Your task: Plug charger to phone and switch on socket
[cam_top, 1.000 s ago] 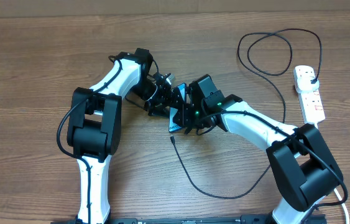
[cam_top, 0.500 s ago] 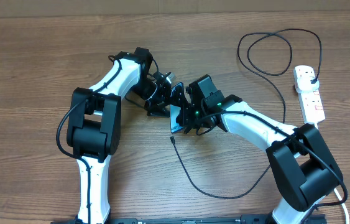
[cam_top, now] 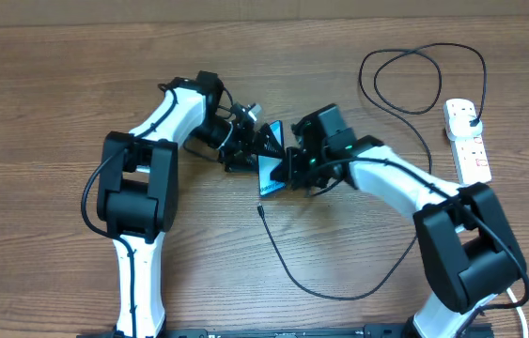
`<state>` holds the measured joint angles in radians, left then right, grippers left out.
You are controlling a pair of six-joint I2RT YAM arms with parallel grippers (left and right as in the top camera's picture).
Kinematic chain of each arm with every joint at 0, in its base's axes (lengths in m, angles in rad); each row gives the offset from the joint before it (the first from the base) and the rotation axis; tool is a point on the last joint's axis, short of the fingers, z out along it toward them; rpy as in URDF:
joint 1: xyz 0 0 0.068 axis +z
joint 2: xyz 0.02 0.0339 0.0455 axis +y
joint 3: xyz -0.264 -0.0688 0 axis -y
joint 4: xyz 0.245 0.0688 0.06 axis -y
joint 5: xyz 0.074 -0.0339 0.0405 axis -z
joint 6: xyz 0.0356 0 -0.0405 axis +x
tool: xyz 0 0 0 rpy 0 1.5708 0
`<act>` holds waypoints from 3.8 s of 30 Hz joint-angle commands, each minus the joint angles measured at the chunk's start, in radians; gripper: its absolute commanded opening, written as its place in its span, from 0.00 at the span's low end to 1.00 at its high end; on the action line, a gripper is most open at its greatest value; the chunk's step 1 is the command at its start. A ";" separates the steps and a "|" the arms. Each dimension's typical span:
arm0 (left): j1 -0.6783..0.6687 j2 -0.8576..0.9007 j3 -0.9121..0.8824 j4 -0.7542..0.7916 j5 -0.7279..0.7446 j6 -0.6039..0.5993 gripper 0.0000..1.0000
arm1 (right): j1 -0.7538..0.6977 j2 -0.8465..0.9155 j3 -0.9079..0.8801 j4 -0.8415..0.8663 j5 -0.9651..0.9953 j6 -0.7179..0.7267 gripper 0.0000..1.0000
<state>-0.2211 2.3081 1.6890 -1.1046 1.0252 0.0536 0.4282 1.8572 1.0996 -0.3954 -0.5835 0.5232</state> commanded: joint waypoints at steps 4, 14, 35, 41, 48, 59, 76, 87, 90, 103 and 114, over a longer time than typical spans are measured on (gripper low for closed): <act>-0.012 0.011 -0.009 -0.009 0.382 0.219 0.93 | -0.055 -0.012 0.008 0.090 -0.286 -0.034 0.04; 0.035 0.011 0.020 0.009 0.556 0.270 0.79 | -0.066 -0.012 0.008 0.167 -0.406 -0.034 0.04; 0.086 -0.064 0.117 0.006 0.557 0.144 0.65 | -0.066 -0.012 0.008 0.388 -0.406 0.122 0.04; 0.092 -0.086 0.167 0.005 0.557 0.100 0.65 | -0.066 -0.012 0.008 0.500 -0.405 0.174 0.04; 0.097 -0.133 0.201 0.005 0.557 0.066 0.64 | -0.067 -0.012 0.008 0.587 -0.402 0.211 0.04; 0.127 -0.203 0.201 0.006 0.556 0.050 0.64 | -0.109 -0.012 0.008 0.676 -0.407 0.297 0.04; 0.150 -0.203 0.201 0.006 0.556 0.050 0.66 | -0.126 -0.012 0.008 0.822 -0.420 0.417 0.04; 0.150 -0.203 0.201 0.063 0.556 0.010 0.53 | -0.131 -0.012 0.008 0.831 -0.433 0.440 0.04; 0.150 -0.203 0.201 0.100 0.555 -0.025 0.53 | -0.126 -0.012 0.008 0.831 -0.453 0.447 0.04; 0.150 -0.203 0.201 0.204 0.555 -0.114 0.42 | -0.107 -0.012 0.008 0.834 -0.458 0.502 0.04; 0.148 -0.203 0.201 0.272 0.555 -0.193 0.40 | -0.082 -0.012 0.008 0.835 -0.423 0.502 0.04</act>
<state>-0.0822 2.1597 1.8614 -0.8452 1.5082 -0.1337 0.3363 1.8523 1.1107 0.4580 -1.0271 0.9947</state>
